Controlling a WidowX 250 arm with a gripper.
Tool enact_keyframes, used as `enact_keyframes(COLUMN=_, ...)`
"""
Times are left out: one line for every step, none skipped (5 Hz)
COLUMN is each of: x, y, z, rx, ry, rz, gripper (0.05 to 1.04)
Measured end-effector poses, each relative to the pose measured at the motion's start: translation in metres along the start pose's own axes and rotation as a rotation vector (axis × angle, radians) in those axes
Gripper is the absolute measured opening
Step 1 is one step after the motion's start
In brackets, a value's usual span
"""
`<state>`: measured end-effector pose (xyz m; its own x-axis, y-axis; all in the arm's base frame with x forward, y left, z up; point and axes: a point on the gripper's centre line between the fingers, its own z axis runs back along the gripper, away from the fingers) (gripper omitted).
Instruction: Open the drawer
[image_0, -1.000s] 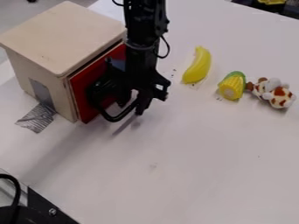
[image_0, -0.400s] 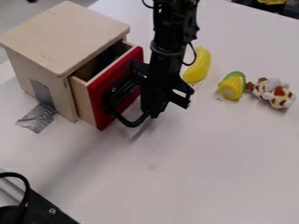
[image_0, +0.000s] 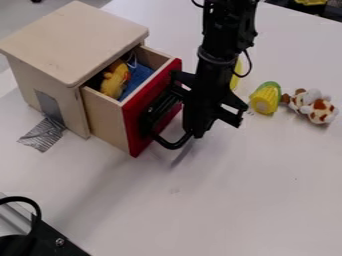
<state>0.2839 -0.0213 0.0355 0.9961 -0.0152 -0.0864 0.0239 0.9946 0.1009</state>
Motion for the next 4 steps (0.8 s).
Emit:
enact_keyframes(x=0.002, y=-0.002, z=0.005, rx=-0.002, ry=0.001, rz=-0.005, gripper=0.108)
enact_keyframes(x=0.002, y=-0.005, z=0.005, rx=-0.005, ry=0.008, rz=-0.003, gripper=0.108)
enact_keyframes(x=0.001, y=-0.011, z=0.006, rx=-0.01, ry=0.015, rz=-0.019, gripper=0.108)
enact_keyframes(x=0.001, y=-0.014, z=0.004, rx=-0.004, ry=0.022, rz=-0.033, gripper=0.108)
